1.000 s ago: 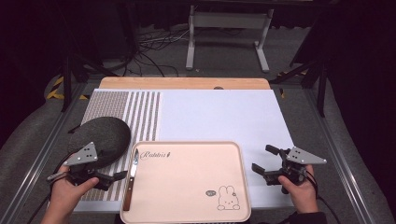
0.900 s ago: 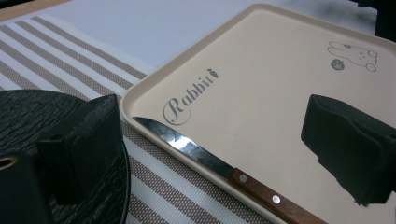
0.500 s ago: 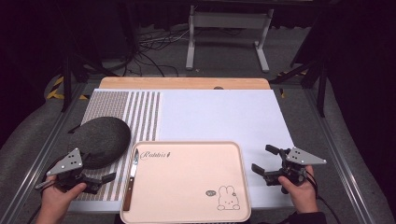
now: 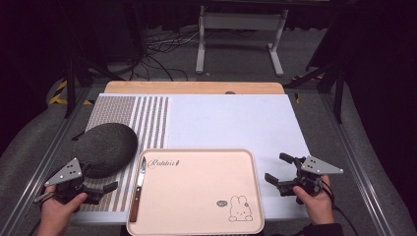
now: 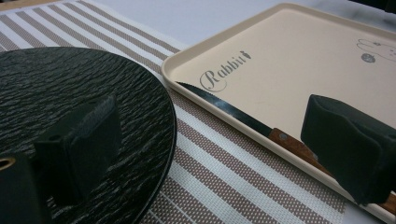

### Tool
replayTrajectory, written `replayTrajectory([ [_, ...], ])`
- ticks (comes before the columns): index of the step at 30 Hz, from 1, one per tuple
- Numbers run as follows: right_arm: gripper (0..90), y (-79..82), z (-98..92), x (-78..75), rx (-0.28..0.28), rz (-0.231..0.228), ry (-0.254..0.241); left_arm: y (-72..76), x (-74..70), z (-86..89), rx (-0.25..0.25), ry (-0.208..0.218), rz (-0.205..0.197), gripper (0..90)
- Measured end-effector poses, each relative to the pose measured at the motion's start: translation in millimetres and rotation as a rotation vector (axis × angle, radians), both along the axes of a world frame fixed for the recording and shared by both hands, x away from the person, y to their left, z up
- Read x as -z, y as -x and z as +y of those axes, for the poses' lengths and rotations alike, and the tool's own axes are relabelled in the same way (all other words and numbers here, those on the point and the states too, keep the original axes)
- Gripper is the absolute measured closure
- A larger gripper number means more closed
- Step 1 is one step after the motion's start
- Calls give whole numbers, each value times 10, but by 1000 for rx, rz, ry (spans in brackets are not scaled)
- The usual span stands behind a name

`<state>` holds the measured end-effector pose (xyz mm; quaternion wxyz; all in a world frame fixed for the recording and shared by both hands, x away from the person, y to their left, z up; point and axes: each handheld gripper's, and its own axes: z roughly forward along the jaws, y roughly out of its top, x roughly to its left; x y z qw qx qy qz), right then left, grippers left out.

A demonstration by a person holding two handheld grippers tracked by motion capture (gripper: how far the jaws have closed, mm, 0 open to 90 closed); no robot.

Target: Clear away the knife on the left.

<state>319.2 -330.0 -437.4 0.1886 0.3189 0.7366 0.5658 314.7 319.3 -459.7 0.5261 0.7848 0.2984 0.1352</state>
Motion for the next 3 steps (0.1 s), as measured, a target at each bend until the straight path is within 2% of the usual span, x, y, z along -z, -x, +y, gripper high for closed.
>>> replayTrajectory([
  [3,25,1,-4,0,0,-4,-2,2,-8,-7,2,-6,-1,63],
])
